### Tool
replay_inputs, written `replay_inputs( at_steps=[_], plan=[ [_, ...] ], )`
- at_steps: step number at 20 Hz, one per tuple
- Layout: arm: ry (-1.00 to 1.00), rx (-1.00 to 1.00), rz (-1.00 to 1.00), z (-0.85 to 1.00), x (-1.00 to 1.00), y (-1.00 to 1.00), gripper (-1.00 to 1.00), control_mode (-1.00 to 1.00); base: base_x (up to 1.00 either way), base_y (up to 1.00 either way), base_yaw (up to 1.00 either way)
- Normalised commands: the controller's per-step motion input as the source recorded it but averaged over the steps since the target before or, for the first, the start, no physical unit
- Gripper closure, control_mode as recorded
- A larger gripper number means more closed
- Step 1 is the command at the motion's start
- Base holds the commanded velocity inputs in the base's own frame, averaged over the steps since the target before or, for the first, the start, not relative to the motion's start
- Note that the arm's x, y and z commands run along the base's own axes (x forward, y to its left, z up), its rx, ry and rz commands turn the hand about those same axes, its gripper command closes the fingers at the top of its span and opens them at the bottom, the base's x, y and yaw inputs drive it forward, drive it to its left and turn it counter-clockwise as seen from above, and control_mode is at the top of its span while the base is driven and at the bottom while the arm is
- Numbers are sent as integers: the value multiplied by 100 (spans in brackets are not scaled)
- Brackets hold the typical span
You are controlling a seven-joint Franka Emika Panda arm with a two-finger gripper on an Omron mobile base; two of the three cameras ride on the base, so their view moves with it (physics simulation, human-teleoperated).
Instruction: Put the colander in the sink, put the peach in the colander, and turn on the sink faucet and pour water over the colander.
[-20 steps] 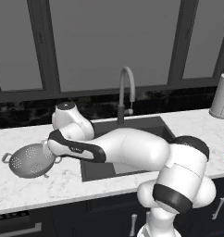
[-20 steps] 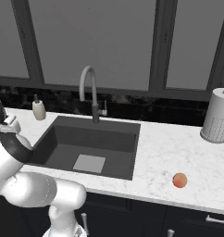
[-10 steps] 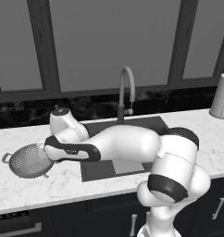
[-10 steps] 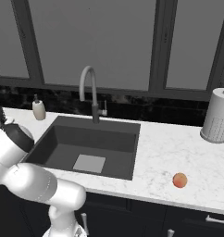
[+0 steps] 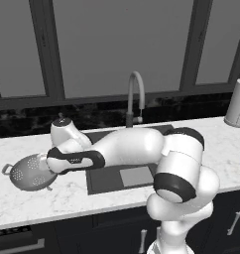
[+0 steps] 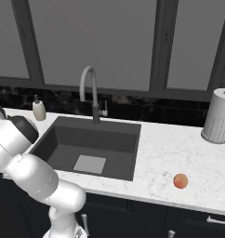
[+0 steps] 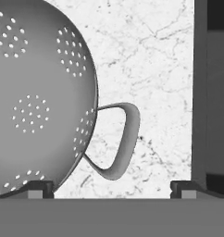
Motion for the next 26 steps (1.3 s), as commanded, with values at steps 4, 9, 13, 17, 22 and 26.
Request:
replay_inputs(
  at_steps=[4, 9, 13, 17, 22, 26],
  plan=[
    [0, 0, 0, -14, 0, 7, -100, -100, 0, 0, 0],
    [0, 0, 0, -9, 8, 6, -100, -100, 0, 0, 0],
    [0, 0, 0, -8, 22, 6, -100, -100, 0, 0, 0],
    [0, 0, 0, -4, 15, 1, -100, -100, 0, 0, 0],
    [0, 0, 0, -6, 5, 5, -100, -100, 0, 0, 0],
    [0, 0, 0, -19, 6, 11, -100, -100, 0, 0, 0]
  ],
)
